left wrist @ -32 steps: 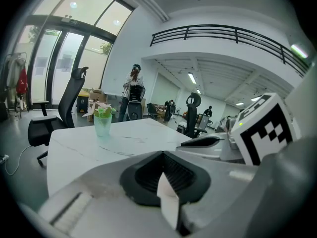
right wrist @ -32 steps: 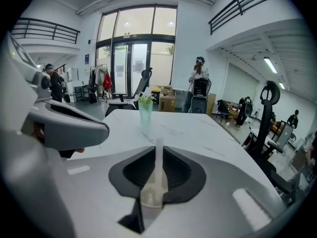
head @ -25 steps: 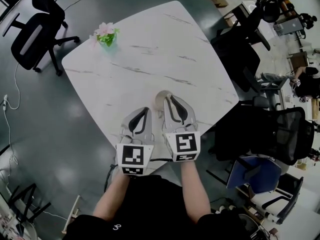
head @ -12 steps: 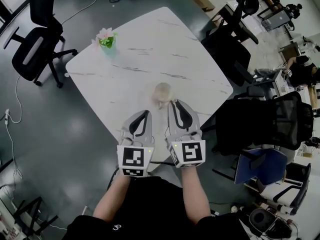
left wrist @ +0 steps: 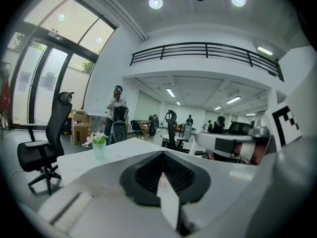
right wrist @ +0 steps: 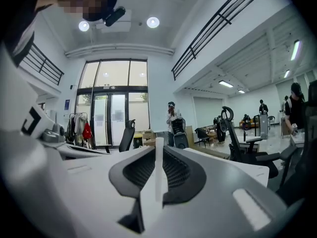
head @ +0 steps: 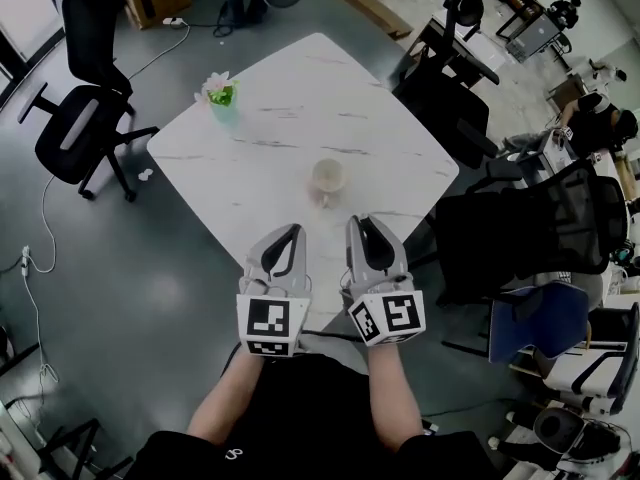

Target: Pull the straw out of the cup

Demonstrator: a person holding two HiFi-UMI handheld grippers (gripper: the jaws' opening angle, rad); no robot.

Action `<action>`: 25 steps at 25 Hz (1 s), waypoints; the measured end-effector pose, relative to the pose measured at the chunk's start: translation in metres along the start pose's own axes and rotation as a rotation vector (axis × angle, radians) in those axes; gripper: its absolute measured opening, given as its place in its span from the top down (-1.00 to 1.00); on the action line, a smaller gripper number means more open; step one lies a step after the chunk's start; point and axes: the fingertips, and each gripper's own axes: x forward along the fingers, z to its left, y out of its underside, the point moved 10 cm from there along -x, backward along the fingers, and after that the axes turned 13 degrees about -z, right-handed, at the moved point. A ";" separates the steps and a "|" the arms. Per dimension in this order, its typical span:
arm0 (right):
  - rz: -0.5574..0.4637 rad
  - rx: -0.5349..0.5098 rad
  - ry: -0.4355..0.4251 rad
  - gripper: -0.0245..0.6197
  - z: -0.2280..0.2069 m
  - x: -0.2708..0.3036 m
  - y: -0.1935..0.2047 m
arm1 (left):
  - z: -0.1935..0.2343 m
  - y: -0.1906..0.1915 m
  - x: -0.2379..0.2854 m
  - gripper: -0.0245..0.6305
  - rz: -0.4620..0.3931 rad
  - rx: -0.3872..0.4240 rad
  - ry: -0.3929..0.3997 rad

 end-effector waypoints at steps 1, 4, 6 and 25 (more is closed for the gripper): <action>-0.011 0.012 0.005 0.78 0.000 -0.004 -0.002 | -0.001 -0.004 -0.001 0.92 -0.014 0.009 0.003; -0.015 0.006 0.005 0.78 0.002 -0.016 -0.008 | -0.008 -0.011 -0.007 0.92 -0.034 0.025 0.008; -0.009 -0.002 0.004 0.78 0.002 -0.026 -0.009 | -0.015 -0.015 -0.011 0.92 -0.042 0.038 0.012; -0.067 -0.025 -0.044 0.78 -0.016 -0.048 -0.043 | -0.056 -0.038 -0.006 0.92 -0.086 0.097 0.010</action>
